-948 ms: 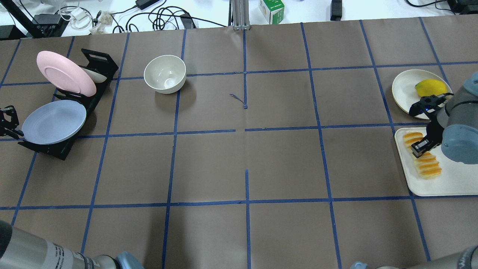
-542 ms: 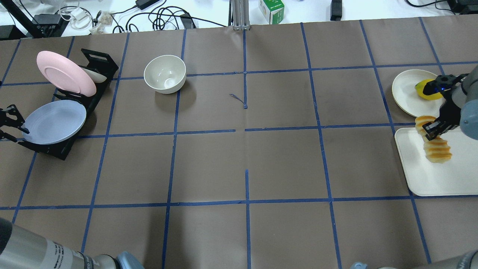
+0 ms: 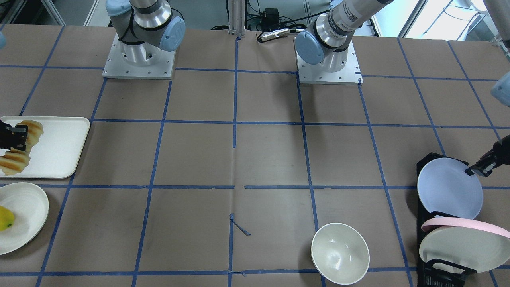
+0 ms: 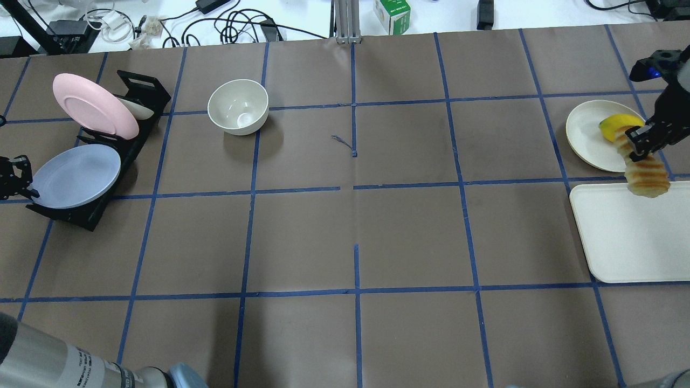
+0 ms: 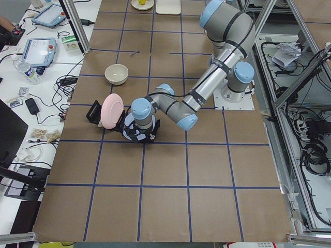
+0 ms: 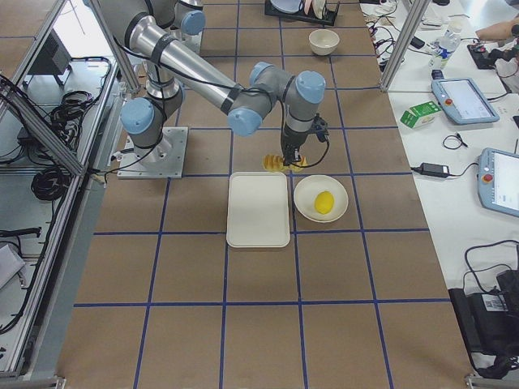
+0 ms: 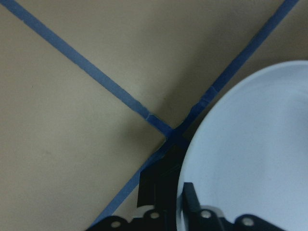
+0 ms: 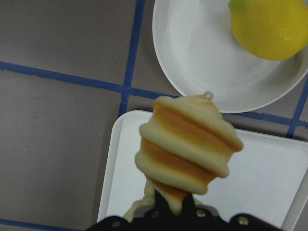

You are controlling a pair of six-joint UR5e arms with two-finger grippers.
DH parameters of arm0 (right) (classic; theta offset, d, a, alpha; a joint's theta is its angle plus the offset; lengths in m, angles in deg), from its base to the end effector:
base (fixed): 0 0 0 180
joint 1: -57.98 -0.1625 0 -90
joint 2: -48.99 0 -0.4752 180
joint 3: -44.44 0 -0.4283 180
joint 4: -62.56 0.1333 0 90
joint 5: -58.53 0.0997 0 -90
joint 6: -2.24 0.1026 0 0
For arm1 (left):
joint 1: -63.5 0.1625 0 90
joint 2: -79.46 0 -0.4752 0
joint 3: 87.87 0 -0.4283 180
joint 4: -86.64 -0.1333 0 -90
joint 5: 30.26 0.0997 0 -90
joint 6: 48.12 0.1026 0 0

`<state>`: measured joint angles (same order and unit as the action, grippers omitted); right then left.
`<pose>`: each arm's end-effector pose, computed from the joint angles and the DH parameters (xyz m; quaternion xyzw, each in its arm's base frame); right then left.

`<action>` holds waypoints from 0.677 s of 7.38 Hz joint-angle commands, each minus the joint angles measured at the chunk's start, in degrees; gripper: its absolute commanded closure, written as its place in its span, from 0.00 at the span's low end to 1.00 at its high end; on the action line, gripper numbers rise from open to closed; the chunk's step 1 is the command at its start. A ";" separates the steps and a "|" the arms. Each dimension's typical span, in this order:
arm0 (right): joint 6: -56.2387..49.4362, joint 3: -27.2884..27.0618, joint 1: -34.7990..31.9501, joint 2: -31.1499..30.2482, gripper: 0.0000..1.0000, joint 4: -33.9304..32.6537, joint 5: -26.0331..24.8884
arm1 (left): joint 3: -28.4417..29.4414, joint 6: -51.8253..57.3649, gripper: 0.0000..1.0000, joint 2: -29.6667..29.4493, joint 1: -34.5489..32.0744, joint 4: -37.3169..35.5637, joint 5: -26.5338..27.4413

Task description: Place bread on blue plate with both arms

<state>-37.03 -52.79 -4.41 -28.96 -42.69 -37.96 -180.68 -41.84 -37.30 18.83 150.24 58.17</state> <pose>-0.1683 -0.5843 0.3771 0.1033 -0.9924 -0.0605 0.0279 0.3882 -0.5751 0.2675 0.3344 -0.9419 -0.0189 0.0244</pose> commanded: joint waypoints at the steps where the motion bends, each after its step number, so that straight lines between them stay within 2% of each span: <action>1: 2.34 4.23 -1.94 -0.01 1.00 4.25 -0.10 | 0.35 1.28 1.00 2.14 -0.07 3.70 0.07; 2: 3.83 6.51 -2.82 -0.01 1.00 7.05 -0.01 | 0.96 1.29 1.00 4.16 -0.42 10.34 -0.19; 3: 7.33 10.01 -5.35 0.08 1.00 11.43 -0.10 | 1.05 1.55 1.00 6.70 -1.38 15.89 -2.80; 4: 11.97 13.52 -8.25 0.16 1.00 16.17 -0.10 | 1.05 1.38 1.00 8.99 -3.91 21.17 -3.44; 5: 15.24 15.65 -10.63 0.25 1.00 19.18 -0.01 | 0.18 0.59 1.00 11.01 -9.33 23.13 -3.62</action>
<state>-26.31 -40.46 -11.91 -28.81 -28.05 -38.03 -179.88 -40.62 -29.01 14.63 169.16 55.22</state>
